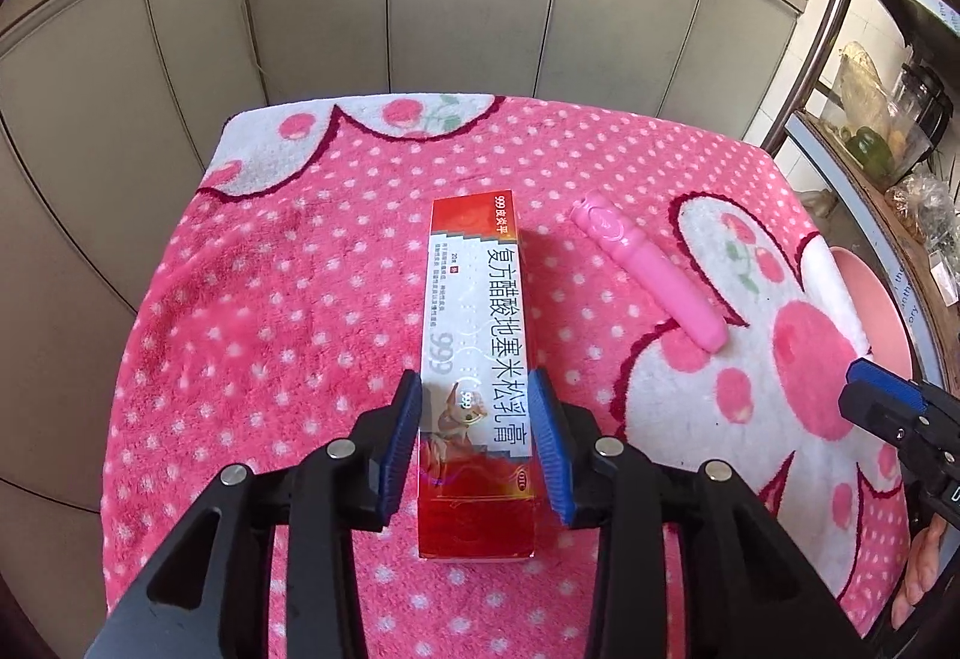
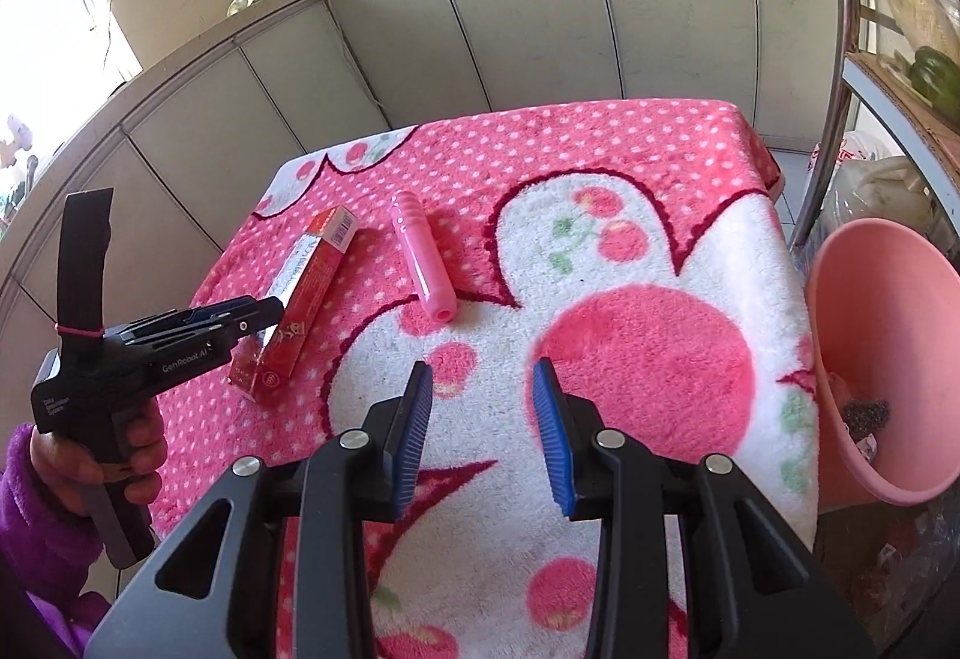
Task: Collect trash
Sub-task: 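Lower the open left tool around the red ointment box, then close the left tool on the red ointment box while the right tool grasps the pink tube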
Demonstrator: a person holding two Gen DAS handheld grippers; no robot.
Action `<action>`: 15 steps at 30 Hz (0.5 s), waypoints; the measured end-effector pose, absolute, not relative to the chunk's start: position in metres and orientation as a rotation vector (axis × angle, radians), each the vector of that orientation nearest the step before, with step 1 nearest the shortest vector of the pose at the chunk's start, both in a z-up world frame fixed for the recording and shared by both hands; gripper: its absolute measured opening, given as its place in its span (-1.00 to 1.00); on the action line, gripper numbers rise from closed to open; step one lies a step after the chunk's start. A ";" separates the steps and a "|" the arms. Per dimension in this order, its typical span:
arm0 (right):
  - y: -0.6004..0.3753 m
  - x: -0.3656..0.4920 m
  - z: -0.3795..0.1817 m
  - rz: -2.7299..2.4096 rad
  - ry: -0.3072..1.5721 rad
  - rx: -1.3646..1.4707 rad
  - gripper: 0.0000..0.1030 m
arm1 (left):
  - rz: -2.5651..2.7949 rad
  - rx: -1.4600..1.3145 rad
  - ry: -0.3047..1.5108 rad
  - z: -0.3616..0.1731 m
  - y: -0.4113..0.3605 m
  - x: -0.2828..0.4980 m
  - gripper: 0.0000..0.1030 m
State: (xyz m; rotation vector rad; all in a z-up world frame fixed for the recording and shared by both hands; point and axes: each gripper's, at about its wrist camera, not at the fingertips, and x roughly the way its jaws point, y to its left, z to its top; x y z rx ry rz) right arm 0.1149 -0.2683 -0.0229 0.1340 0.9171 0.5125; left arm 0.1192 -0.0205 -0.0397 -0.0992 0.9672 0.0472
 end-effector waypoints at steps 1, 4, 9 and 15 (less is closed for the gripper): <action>-0.266 0.116 -0.023 0.516 0.919 0.131 -0.31 | 0.047 -0.091 0.965 -0.040 -0.021 0.119 -0.30; -0.259 0.117 -0.023 0.526 0.923 0.120 -0.31 | 0.043 -0.088 0.962 -0.042 -0.019 0.120 -0.30; -0.249 0.118 -0.021 0.539 0.919 0.101 -0.31 | 0.039 -0.121 0.969 -0.043 -0.010 0.118 -0.18; -0.240 0.127 -0.024 0.547 0.933 0.083 -0.31 | 0.026 -0.131 0.969 -0.045 -0.012 0.118 -0.15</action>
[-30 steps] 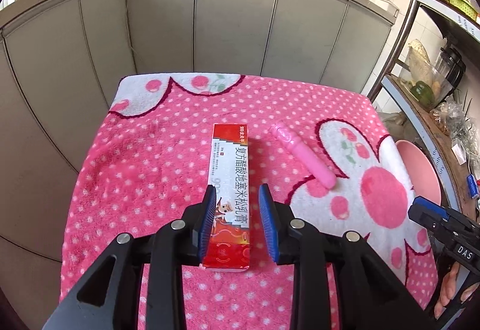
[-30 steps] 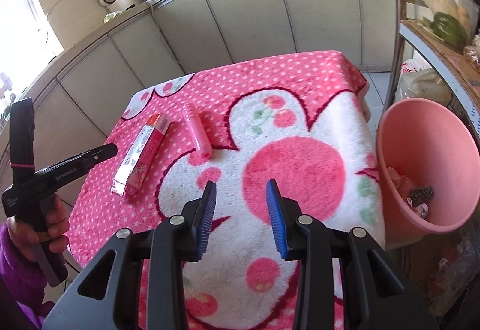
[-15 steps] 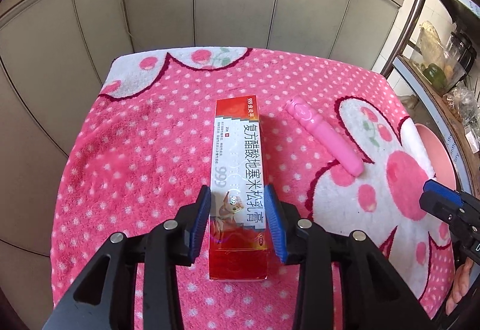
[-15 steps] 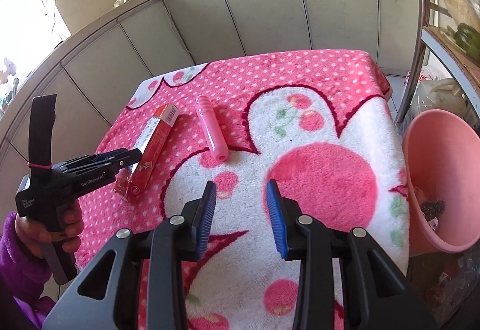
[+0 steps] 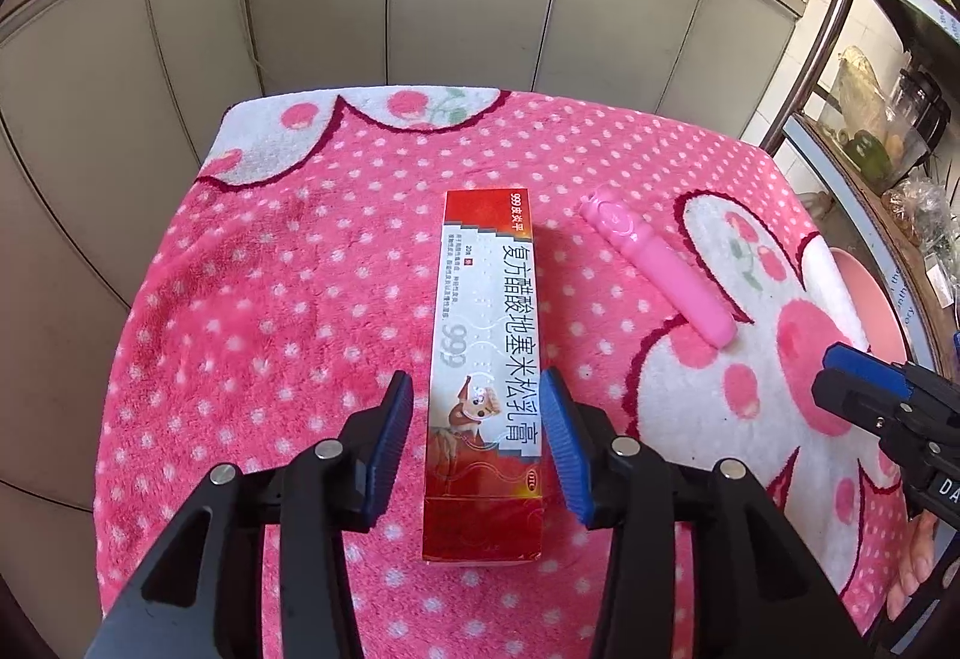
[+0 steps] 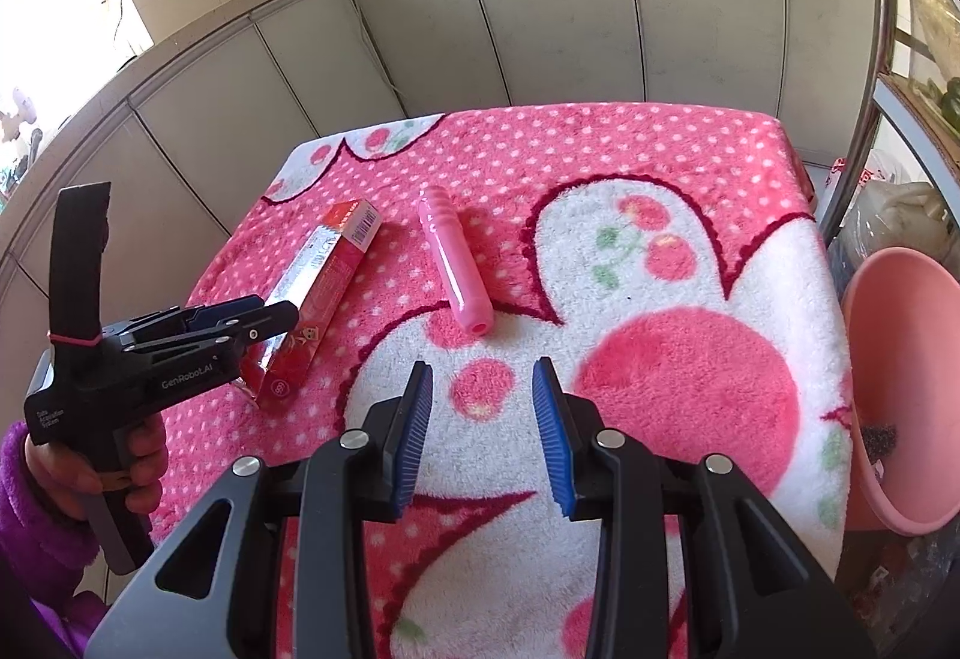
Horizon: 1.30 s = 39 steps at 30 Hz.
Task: Collect trash
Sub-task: 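Close the left tool on the red ointment box while the right tool grasps the pink tube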
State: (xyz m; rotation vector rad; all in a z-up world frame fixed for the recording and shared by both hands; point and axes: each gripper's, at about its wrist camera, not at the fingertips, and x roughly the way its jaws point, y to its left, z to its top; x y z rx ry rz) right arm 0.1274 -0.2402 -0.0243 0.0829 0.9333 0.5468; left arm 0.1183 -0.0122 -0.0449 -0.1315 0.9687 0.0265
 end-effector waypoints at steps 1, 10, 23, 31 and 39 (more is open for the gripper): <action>-0.238 0.131 -0.026 0.549 0.940 0.078 -0.31 | 0.024 -0.134 0.969 -0.045 -0.013 0.119 -0.15; -0.208 0.165 -0.036 0.566 0.967 0.019 -0.31 | 0.009 -0.154 0.977 -0.044 -0.016 0.120 -0.18; -0.183 0.186 -0.057 0.544 1.007 -0.034 -0.54 | -0.009 -0.177 0.991 -0.043 -0.010 0.119 -0.19; -0.197 0.168 -0.044 0.550 0.981 0.021 -0.56 | -0.001 -0.149 1.001 -0.047 -0.015 0.119 -0.22; -0.225 0.145 -0.024 0.551 0.940 0.100 -0.58 | 0.019 -0.111 0.960 -0.041 -0.020 0.114 -0.26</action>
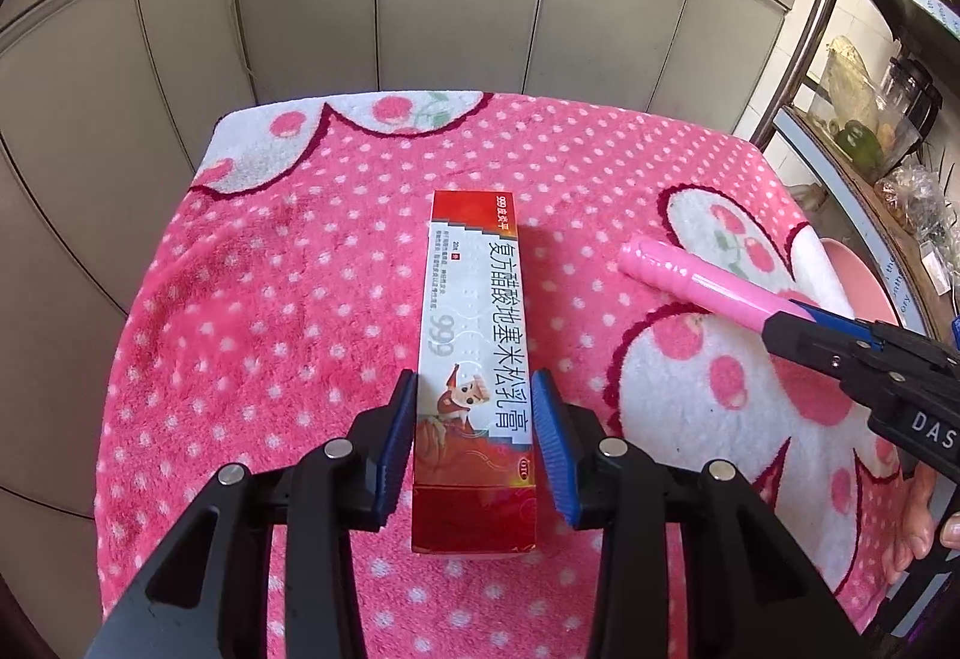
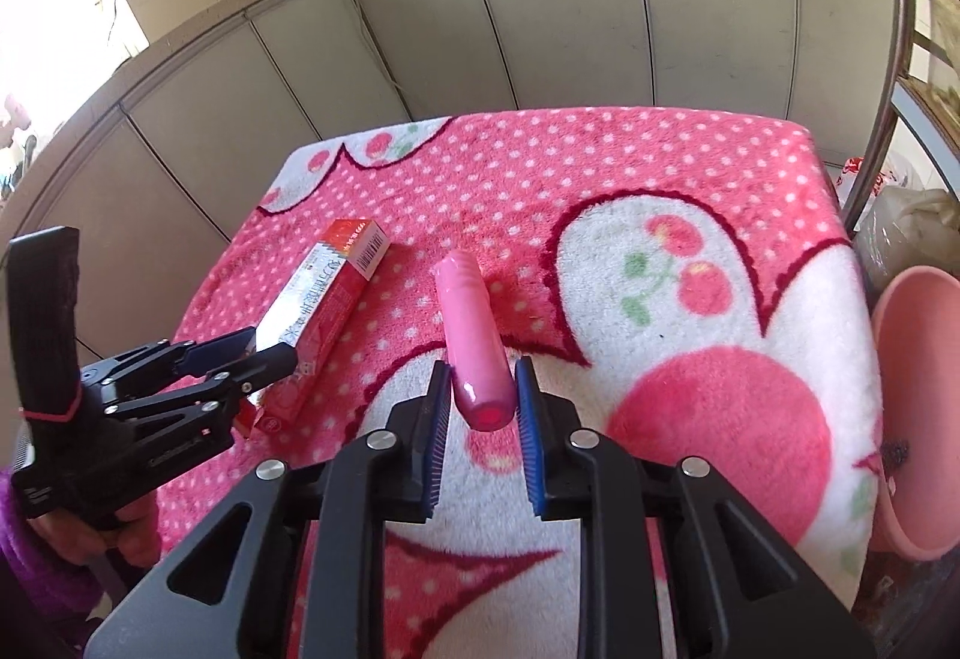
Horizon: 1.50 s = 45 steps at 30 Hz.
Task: Collect trash
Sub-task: 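Close the left tool on the red ointment box while the right tool grasps the pink tube, then carry the ointment box and pink tube in both tools over the pink bucket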
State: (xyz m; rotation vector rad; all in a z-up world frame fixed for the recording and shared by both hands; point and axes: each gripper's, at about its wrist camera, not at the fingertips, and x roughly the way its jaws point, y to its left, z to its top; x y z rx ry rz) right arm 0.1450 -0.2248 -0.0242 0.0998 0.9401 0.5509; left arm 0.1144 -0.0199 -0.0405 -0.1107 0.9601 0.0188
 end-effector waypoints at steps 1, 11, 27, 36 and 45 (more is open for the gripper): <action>-0.228 0.142 -0.022 0.550 0.934 0.108 -0.58 | 0.022 -0.118 0.956 -0.039 -0.019 0.114 -0.27; -0.261 0.122 -0.003 0.531 0.871 0.165 -0.59 | -0.007 -0.123 0.887 -0.010 -0.031 0.103 -0.27; -0.343 0.098 0.047 0.400 0.713 0.245 -0.60 | -0.182 -0.038 0.795 0.034 -0.113 0.102 -0.27; -0.418 0.088 0.056 0.222 0.662 0.285 -0.60 | -0.336 0.024 0.765 0.047 -0.190 0.116 -0.27; -0.475 0.084 0.041 0.083 0.669 0.320 -0.60 | -0.453 0.071 0.768 0.043 -0.264 0.131 -0.27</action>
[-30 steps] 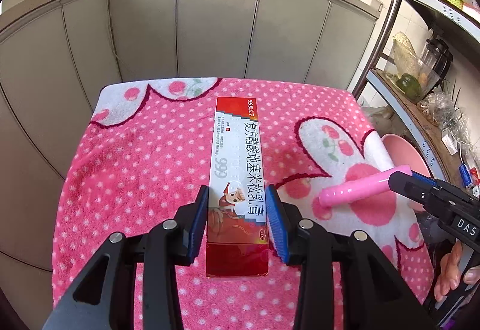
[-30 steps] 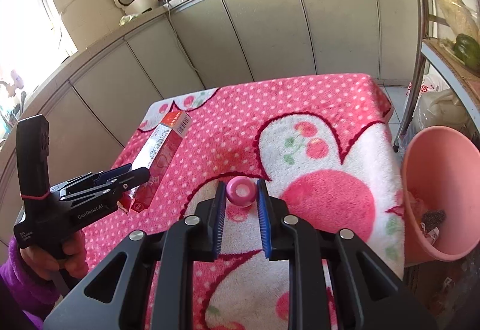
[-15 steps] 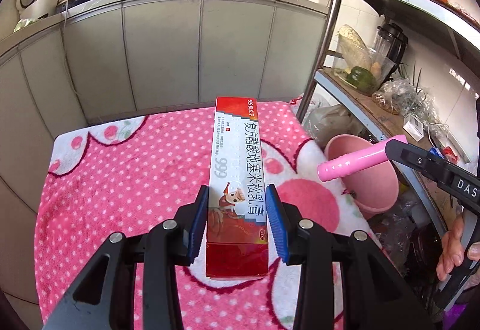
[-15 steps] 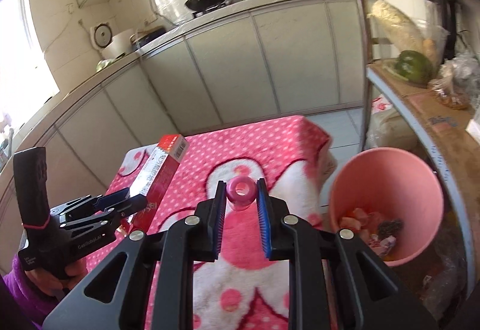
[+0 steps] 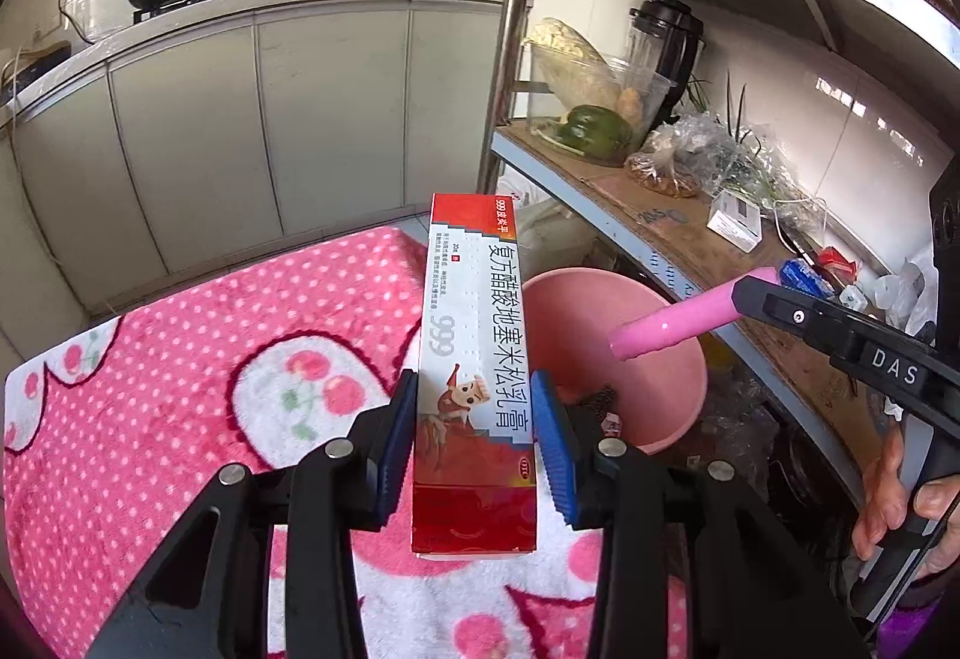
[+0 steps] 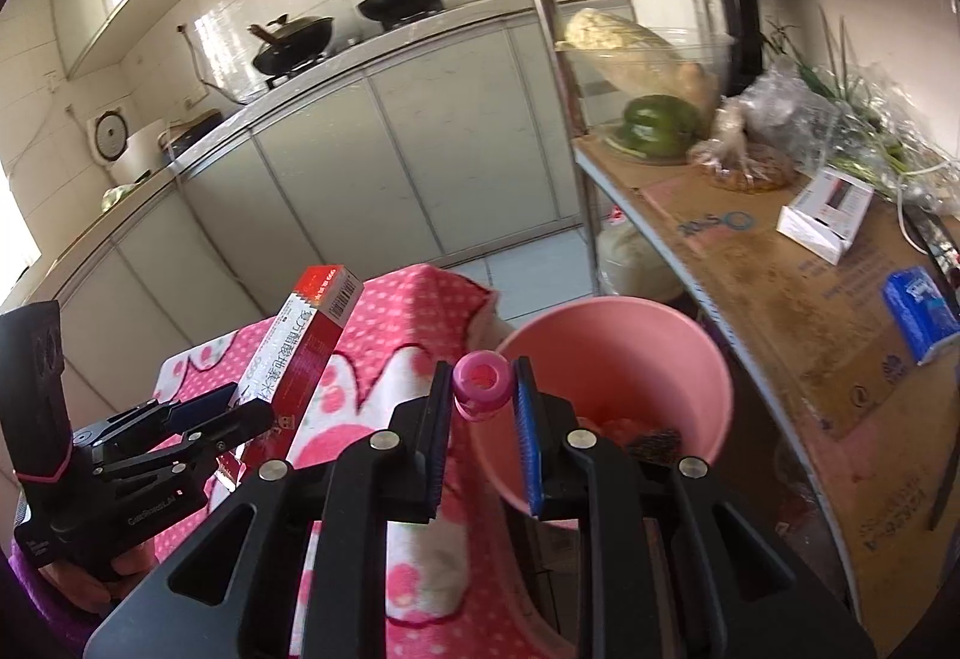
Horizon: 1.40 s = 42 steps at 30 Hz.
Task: Collect trash
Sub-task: 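Carry the ointment box and pink tube in both tools over the pink bucket, then open both tools to drop the box and pink tube into the bucket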
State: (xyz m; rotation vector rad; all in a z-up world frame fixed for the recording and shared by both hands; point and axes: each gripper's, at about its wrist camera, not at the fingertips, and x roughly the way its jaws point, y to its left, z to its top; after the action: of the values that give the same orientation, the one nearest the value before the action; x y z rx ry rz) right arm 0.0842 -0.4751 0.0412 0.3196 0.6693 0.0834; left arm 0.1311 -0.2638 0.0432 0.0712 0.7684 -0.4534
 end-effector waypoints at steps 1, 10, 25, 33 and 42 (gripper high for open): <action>-0.479 0.085 0.039 0.071 0.673 0.318 -0.60 | -0.464 0.077 0.772 0.042 -0.270 0.134 -0.27; -0.512 0.104 -0.008 -0.011 0.782 0.362 -0.60 | -0.566 0.111 0.855 0.014 -0.340 0.161 -0.27; -0.530 0.126 -0.067 -0.052 0.906 0.392 -0.60 | -0.543 0.127 0.962 -0.052 -0.395 0.198 -0.27; -0.532 0.131 -0.073 -0.057 0.925 0.393 -0.54 | -0.542 0.091 0.971 -0.054 -0.398 0.205 -0.23; -0.531 0.128 -0.073 -0.055 0.929 0.392 -0.52 | -0.563 0.050 0.987 -0.049 -0.397 0.206 -0.21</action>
State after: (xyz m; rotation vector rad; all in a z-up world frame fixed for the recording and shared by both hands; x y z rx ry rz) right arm 0.1285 -0.5312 -0.0732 0.3919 0.9291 -0.0554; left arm 0.2063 -0.3967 -0.0485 0.0496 0.9874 -0.5635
